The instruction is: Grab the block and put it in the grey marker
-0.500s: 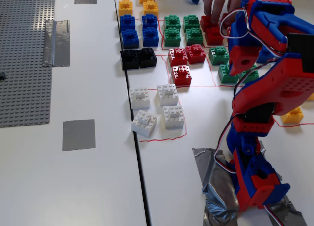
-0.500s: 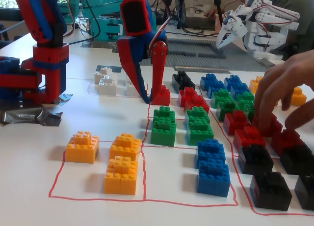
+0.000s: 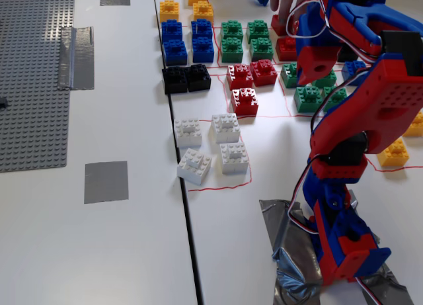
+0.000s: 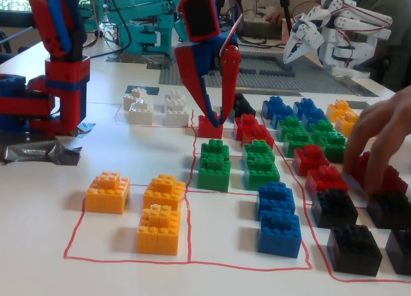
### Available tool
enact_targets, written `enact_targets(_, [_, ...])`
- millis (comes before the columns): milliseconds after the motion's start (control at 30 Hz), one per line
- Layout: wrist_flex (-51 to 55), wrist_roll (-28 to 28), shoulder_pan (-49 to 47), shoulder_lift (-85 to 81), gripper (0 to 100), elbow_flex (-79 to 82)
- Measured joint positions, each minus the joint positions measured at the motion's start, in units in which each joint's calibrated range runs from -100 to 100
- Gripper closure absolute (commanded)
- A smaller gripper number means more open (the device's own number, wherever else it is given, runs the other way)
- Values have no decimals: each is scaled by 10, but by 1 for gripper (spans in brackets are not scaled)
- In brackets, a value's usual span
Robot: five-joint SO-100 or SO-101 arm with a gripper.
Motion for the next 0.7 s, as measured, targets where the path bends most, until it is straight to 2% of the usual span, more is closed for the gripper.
enact_targets(533, [0,-7,-8,10,100,0])
enact_targets(700, [105,-26,-69,11,100,-105])
